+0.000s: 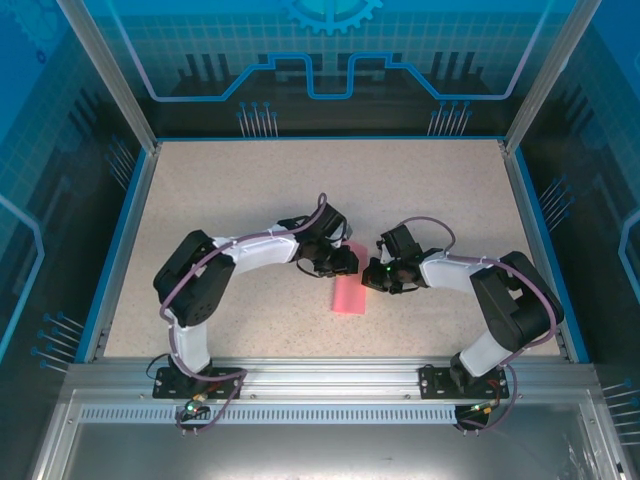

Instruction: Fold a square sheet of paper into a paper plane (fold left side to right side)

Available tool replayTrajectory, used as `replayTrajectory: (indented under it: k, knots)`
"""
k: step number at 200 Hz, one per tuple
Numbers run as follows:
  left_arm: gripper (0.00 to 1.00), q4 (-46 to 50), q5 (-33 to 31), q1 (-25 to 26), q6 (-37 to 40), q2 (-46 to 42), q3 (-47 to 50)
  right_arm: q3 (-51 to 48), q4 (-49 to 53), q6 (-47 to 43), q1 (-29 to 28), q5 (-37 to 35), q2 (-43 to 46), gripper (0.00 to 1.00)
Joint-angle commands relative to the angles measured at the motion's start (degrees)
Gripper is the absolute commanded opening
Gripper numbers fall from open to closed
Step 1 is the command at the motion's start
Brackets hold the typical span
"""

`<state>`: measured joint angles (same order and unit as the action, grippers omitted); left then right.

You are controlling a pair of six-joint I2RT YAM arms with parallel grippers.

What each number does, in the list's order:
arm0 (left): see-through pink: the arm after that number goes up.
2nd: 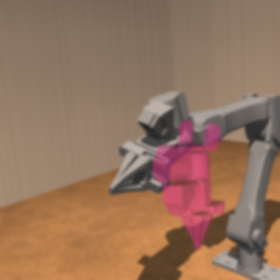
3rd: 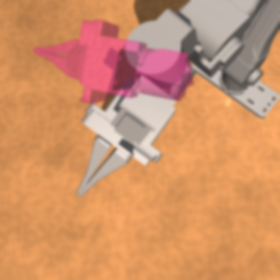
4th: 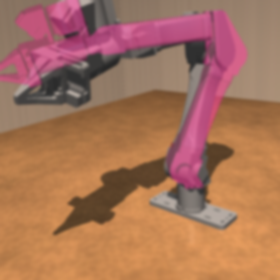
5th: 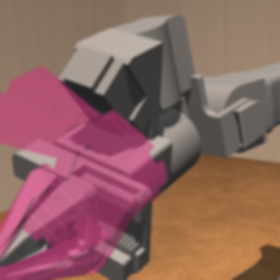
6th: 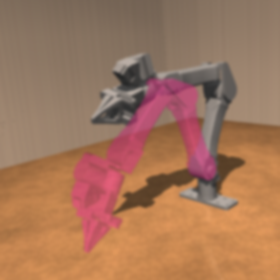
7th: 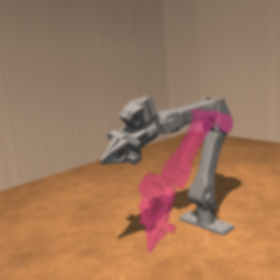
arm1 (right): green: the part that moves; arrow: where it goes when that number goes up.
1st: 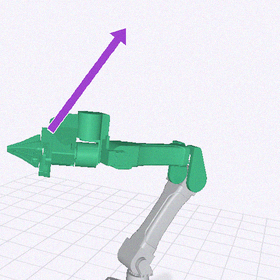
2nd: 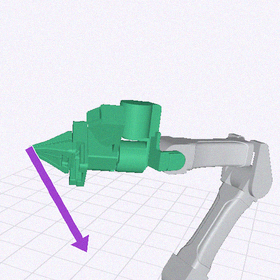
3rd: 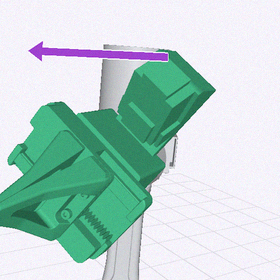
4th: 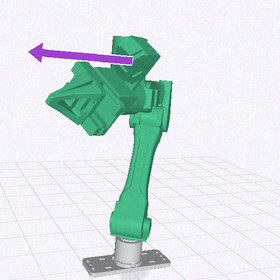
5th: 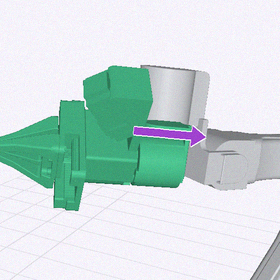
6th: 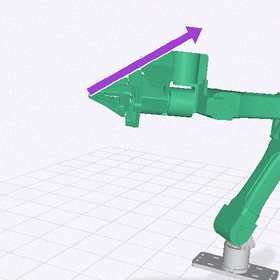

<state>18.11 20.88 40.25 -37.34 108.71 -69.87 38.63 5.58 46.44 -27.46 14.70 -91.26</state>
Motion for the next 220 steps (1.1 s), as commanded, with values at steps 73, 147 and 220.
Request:
replayTrajectory:
  k: [73, 147, 220]
  knots:
    - [0.23, 2.96, -2.09, -3.26, 5.17, 4.15, 3.22, -0.87, 11.27, -3.01, -1.25, -6.04, -3.57, 0.0]
    - [0.23, 4.63, -2.43, -8.58, 7.85, -1.43, 8.71, -1.63, 11.37, -3.1, -1.23, -6.09, -3.22, 0.0]
    - [0.23, -2.58, 4.15, -6.11, 3.66, -7.35, 7.82, -1.67, 9.4, -2.67, -1.36, -4.53, -2.12, 0.0]
